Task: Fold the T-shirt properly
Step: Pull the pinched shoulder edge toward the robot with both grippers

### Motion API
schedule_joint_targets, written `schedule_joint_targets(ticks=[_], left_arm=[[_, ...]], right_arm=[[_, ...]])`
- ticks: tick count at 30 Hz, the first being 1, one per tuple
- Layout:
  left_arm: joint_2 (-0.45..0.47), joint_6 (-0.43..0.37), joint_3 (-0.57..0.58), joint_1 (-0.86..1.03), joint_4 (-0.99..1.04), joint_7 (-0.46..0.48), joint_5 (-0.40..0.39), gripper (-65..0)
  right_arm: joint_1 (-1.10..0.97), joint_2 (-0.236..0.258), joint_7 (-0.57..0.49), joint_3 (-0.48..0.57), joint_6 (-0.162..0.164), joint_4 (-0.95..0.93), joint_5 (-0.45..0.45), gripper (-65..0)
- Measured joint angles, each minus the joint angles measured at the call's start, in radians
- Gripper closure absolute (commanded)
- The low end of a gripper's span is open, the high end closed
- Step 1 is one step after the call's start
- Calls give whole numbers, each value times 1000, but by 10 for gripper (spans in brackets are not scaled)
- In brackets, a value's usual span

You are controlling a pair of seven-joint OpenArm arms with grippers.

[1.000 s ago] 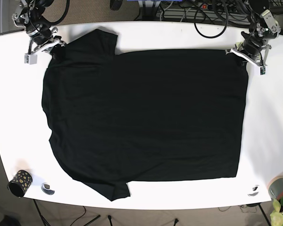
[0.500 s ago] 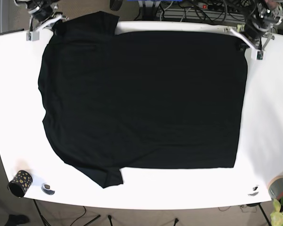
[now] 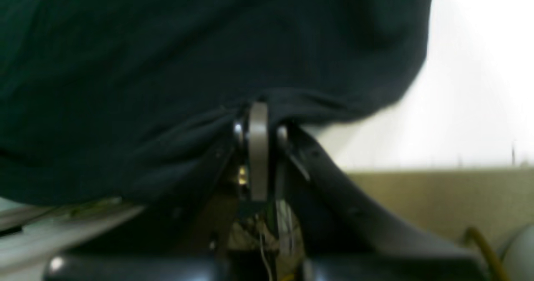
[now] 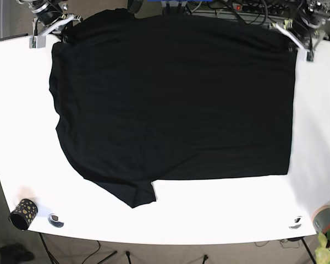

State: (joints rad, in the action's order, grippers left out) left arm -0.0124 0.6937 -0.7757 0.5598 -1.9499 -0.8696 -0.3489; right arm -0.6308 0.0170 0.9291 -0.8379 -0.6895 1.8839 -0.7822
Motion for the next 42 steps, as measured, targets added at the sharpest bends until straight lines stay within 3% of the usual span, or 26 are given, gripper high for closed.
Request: schedule_joint_targets(ticks=[7,18,32,42], left_arm=[[4,2,7,-150,-4,-23,-3,0],[-1,3,49,-350,61,-114,169,0],[5,3,50,-484,226,-126,180,0],[35,3,55,-555,274,-125,179,0]], right_arm=[[96,6,0,0,0,0,2,0],[253,34,4,68,-2,-80,16,0],[456,138,12,83,1,-354,20,0],[533,164,9,87,-3,-361,13,0]])
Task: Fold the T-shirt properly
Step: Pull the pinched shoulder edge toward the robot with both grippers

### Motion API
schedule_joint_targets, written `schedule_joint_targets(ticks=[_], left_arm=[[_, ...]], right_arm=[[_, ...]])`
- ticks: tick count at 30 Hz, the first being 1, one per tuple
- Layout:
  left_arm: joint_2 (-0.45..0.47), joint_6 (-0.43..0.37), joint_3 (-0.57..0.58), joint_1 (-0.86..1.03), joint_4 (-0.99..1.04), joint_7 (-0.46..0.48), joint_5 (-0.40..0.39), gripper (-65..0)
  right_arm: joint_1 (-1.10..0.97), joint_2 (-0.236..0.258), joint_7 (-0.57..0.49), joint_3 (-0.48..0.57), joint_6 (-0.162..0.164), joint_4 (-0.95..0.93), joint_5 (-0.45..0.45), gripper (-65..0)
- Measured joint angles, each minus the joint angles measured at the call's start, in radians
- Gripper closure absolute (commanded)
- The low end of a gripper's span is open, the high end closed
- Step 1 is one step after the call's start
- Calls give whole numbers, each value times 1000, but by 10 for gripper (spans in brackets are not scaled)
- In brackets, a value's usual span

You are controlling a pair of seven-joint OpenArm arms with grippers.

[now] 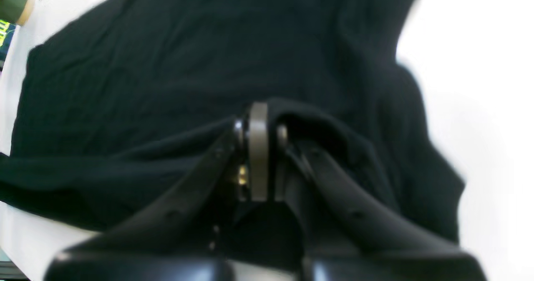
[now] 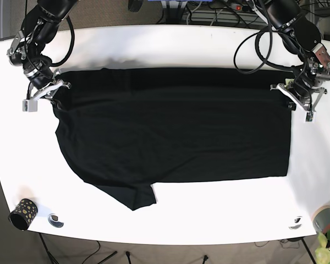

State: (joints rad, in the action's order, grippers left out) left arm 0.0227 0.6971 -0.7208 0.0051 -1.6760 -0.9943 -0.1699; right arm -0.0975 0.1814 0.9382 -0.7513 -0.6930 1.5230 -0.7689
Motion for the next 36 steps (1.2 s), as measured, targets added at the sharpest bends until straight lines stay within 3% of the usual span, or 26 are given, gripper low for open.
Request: schedule_joint_targets(ticks=[9,16,18,21,24,27,30,32,36], left_arm=[[24,0,50,-42,68,11,1,0],[43,0,73,-72,150,24,4,0],[51,0,74,-80,182,51,3,0],[68,0,75,-77,212,56,-2,0],[74,-1,85,-84,237,51,8,-111],[92,-1,147,-102,266,45,11,-333],[103,-1,172,-119,266,56,-14,-469],[109,-1,170,-122,267,60,-4,-492],[111,-13,166,-120,267,49,-1,-468]], right_arm=[[90,4,-12,78,1,-135,2,-2],[122,52,-11,77,4,-251,6,-13],[130,58,-12,79,4,-270,6,-67],[131,80,-19,84,2,-298,3,-203],[125,101,-40,80,39,-307,9,-361],[127,106,-69,78,71,-307,6,-504],[128,107,-67,84,80,-307,0,-552],[121,119,-63,85,83,-307,3,-553],[68,132,-38,82,91,-256,2,-553]])
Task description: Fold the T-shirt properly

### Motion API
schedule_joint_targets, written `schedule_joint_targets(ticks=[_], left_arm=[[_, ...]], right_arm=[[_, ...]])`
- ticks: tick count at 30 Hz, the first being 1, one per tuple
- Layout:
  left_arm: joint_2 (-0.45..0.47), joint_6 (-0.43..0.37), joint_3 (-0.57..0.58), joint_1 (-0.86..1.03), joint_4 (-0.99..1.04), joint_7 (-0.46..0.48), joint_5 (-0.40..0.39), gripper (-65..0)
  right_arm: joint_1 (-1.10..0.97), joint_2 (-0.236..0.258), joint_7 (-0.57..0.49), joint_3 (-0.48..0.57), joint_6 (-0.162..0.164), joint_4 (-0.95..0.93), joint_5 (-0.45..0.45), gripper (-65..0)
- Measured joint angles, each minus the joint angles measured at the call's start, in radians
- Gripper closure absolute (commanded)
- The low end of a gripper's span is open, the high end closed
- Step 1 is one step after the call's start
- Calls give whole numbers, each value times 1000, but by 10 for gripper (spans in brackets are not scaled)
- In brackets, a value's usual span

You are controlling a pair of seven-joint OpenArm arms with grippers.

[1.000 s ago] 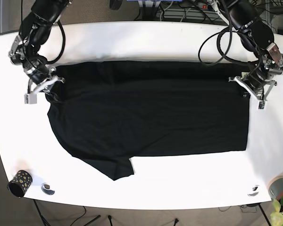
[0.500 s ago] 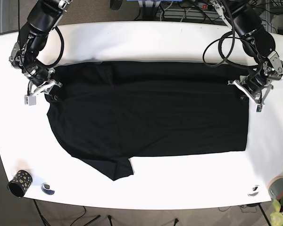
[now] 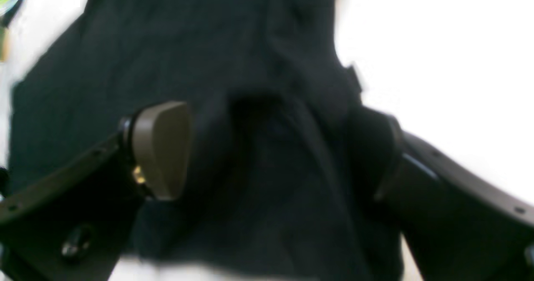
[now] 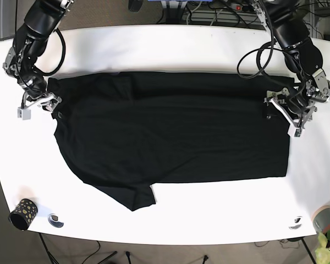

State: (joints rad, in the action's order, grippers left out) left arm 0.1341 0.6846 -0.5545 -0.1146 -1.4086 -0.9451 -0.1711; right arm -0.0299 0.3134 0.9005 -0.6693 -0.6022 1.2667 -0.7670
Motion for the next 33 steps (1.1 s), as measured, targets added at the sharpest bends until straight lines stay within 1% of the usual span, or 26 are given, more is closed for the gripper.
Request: schedule_joint_targets(ticks=[3,7,8,10,12,14,18,22,25,28,29,33], left_arm=[[-1,-2,0,-21,3,-4,3,-468],[3,-2,6,-30,-14,18,-9,-446],[3,-2,6,-23,-24,18,-8,-442],[2,-1,6,-6,-42,6,-4,-433],[2,-2,6,13,-55,2,3,-433],[-1,-1,7,33,-70,3,1,-433],[1,1,29,74,-90,3,-1,-433],[-2,1,42,121,-142,3,-5,-433],[-3,2,43,137,-182,2,-2,-433],[0,2,43,142,-220,4,-2,-433],[0,2,43,146,-234,5,-6,-433],[3,2,66,166,-276,2,1,-433]], right_arm=[[-49,-22,7,-3,0,90,1,-553],[-104,-70,15,4,-3,222,-7,-553],[-113,-76,23,4,-8,240,-13,-553],[-125,-81,41,3,-8,254,-22,-553],[-134,-91,63,-2,1,257,-9,-553],[-153,-109,89,-3,0,278,5,-553],[-198,-151,92,-2,-2,357,4,-553],[-223,-155,44,-25,-4,404,13,-553],[-230,-146,39,-63,3,446,68,-553],[-232,-147,39,-66,-1,500,97,-553],[-228,-150,40,-63,-8,518,106,-553],[-225,-147,38,-57,-8,582,117,-553]])
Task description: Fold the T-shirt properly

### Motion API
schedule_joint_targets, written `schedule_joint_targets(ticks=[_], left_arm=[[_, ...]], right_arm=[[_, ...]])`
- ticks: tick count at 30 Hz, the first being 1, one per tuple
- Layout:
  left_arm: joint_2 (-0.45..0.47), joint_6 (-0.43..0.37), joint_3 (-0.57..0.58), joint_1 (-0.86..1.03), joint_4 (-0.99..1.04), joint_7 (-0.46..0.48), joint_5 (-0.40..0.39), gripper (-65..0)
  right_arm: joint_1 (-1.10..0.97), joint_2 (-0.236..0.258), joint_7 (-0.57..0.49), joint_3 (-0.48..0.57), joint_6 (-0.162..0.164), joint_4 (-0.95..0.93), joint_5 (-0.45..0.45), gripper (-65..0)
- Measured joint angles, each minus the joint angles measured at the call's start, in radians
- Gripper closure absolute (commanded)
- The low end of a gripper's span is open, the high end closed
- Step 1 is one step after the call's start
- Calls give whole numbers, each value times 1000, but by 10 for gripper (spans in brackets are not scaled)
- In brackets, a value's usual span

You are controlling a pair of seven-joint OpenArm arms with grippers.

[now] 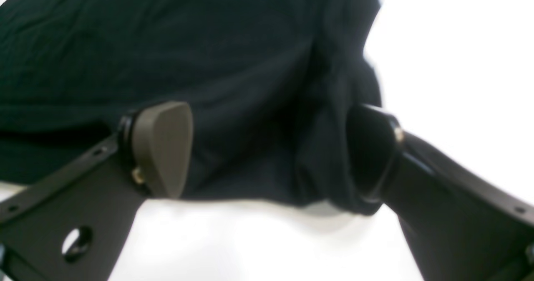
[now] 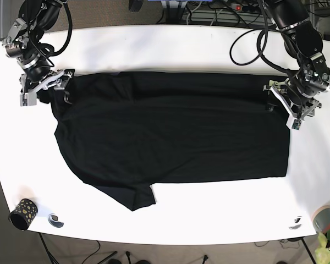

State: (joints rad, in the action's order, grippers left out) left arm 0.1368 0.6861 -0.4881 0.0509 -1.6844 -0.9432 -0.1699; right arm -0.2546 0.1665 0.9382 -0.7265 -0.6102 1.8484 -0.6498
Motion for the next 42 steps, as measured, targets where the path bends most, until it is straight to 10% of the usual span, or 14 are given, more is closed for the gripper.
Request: schedule_joint_targets(ticks=[10,31,42], left_arm=[[-6,4,88,90,-13,8,-6,-432],[6,-1,83,120,90,152,-14,-432],[8,-1,84,121,93,155,-14,-432]], right_arm=[[-21,-29,-10,114,-9,-47,3,-452],[51,-69,-30,208,-3,-280,-9,-555],[71,-80,3,208,1,-251,11,-29]])
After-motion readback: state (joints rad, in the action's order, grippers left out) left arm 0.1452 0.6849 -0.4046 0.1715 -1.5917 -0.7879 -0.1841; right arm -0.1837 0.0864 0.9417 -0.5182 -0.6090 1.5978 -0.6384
